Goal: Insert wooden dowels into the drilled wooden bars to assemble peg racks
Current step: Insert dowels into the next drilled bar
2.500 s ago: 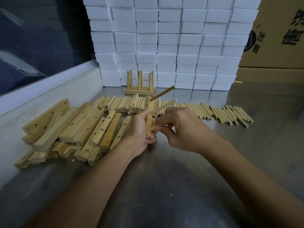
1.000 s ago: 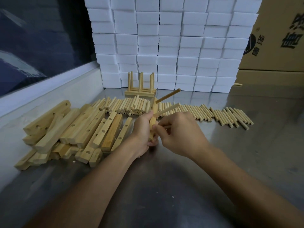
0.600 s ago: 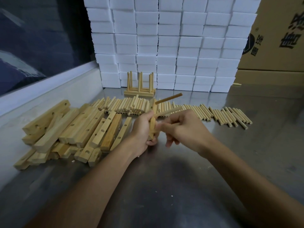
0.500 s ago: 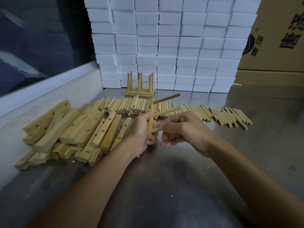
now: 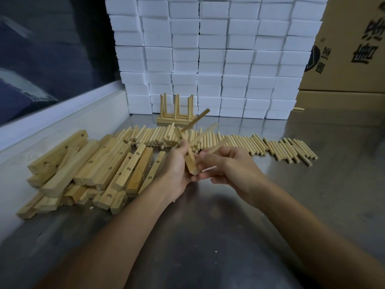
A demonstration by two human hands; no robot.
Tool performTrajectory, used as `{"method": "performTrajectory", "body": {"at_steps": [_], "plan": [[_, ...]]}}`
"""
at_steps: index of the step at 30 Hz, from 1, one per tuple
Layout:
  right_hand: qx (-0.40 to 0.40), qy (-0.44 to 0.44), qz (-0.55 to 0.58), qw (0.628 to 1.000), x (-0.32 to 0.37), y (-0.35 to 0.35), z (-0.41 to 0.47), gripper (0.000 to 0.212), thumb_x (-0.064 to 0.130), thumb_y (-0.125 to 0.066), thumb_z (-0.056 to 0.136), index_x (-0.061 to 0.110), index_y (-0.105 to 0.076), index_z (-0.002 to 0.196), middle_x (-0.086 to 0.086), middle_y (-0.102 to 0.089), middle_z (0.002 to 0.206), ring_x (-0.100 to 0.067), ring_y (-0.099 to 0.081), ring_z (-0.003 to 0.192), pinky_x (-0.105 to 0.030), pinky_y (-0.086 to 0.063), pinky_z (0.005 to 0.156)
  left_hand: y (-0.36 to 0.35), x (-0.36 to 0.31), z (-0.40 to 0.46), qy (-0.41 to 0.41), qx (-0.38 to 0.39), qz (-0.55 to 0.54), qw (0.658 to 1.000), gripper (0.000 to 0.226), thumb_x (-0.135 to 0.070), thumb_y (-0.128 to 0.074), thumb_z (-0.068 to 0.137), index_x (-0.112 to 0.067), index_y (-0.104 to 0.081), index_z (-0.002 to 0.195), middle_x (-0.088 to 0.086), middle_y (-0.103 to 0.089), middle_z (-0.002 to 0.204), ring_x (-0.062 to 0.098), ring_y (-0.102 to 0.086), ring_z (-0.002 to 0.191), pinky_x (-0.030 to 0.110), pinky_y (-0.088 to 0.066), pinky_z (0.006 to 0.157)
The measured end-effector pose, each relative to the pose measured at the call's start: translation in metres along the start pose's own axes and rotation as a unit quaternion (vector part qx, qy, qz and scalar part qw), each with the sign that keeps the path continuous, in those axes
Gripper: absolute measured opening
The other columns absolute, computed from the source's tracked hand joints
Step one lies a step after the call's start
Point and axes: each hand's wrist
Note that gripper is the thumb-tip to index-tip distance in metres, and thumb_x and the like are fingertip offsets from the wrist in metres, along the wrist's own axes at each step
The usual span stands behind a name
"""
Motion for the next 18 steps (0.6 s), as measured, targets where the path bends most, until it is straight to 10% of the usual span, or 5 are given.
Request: {"method": "performTrajectory", "body": {"at_steps": [3, 11, 18], "plan": [[-0.059, 0.014, -0.096, 0.994, -0.007, -0.004, 0.003, 0.022, 0.028, -0.08, 0.083, 0.012, -0.071, 0.095, -0.002, -0.077, 0.08, -0.015, -0.073, 0.067, -0.016, -0.051, 0.052, -0.001, -0.001, 0.0, -0.015, -0.009, -0.049, 0.999, 0.036, -0.037, -0.036, 0.106, -0.013, -0.045, 0.132, 0.018, -0.063, 0.093, 0.046, -0.067, 0.103, 0.054, -0.048, 0.081], [-0.137, 0.01, -0.157, 0.978, -0.018, 0.005, 0.008, 0.017, 0.036, -0.08, 0.082, 0.023, -0.077, 0.091, 0.007, -0.074, 0.087, -0.01, -0.071, 0.074, -0.029, -0.059, 0.068, -0.001, 0.001, 0.003, -0.022, 0.009, -0.109, 0.994, 0.032, -0.025, -0.04, 0.107, -0.024, -0.033, 0.138, 0.018, -0.051, 0.137, 0.04, -0.073, 0.084, 0.049, -0.06, 0.062], [-0.186, -0.003, -0.153, 0.971, -0.023, 0.009, 0.015, 0.016, 0.033, -0.073, 0.089, 0.02, -0.077, 0.081, 0.0, -0.074, 0.077, -0.005, -0.065, 0.066, -0.021, -0.054, 0.057, -0.001, 0.0, 0.003, -0.001, 0.01, -0.075, 0.997, 0.029, -0.016, -0.046, 0.105, -0.006, -0.045, 0.132, 0.025, -0.06, 0.126, 0.039, -0.074, 0.083, 0.044, -0.061, 0.063]]}}
Point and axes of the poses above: each hand's wrist, its own z-axis towards the middle knuckle, its own y-axis out of the back of the hand, x = y × z
